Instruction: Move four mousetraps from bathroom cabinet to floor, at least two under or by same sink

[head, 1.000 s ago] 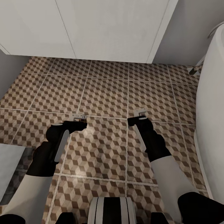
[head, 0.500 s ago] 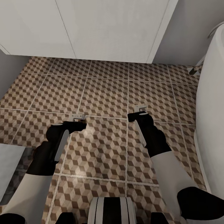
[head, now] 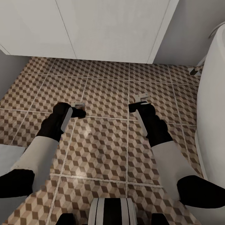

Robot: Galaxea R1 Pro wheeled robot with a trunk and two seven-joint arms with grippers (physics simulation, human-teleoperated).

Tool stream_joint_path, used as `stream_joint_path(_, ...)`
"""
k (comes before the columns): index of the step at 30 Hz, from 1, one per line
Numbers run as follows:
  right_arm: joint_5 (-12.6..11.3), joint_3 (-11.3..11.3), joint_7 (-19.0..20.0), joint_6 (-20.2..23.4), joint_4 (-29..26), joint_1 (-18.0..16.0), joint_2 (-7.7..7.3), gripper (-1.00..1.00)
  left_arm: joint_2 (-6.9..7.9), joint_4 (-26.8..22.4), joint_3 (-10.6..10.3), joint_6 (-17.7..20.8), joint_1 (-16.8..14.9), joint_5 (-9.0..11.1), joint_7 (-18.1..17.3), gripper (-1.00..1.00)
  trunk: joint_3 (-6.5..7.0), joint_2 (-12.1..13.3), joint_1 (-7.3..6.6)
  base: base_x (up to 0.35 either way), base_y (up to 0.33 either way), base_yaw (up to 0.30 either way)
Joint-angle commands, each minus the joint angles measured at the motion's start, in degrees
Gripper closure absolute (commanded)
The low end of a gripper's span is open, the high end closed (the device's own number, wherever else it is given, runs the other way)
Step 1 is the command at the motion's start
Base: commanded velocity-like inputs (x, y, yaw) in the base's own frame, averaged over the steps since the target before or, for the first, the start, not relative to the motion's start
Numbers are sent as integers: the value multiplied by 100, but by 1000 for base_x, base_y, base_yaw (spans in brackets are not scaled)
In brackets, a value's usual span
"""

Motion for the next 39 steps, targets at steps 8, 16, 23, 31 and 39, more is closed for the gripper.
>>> stream_joint_path(8, 36, 18, 26, 28, 207, -84, 166, 100, -10, 1108, -22, -19, -1036, 32, 65, 100, -4, -1, 0, 0, 0, 0)
stream_joint_path(16, 34, 32, 46, -36, 342, -85, 174, 100, -27, 1357, -30, -1057, -1140, 21, 46, 100, -4, -1, 0, 0, 0, 0)
stream_joint_path(23, 34, 33, 52, -308, 511, -86, 174, 100, -202, 2003, -46, -2337, -1147, -15, 47, 100, -4, -1, 0, 0, 0, 0)
stream_joint_path(31, 56, 26, 50, -1258, 1208, -91, 174, 100, -349, 2360, -144, -3864, -1154, -65, 912, 100, -4, -1, 0, 0, 0, 0)
stream_joint_path(39, 201, 24, 44, -1545, 1527, -233, 174, 100, -432, 2802, -821, -5103, -1157, -89, 1448, 100, -4, -1, 0, 0, 0, 0)
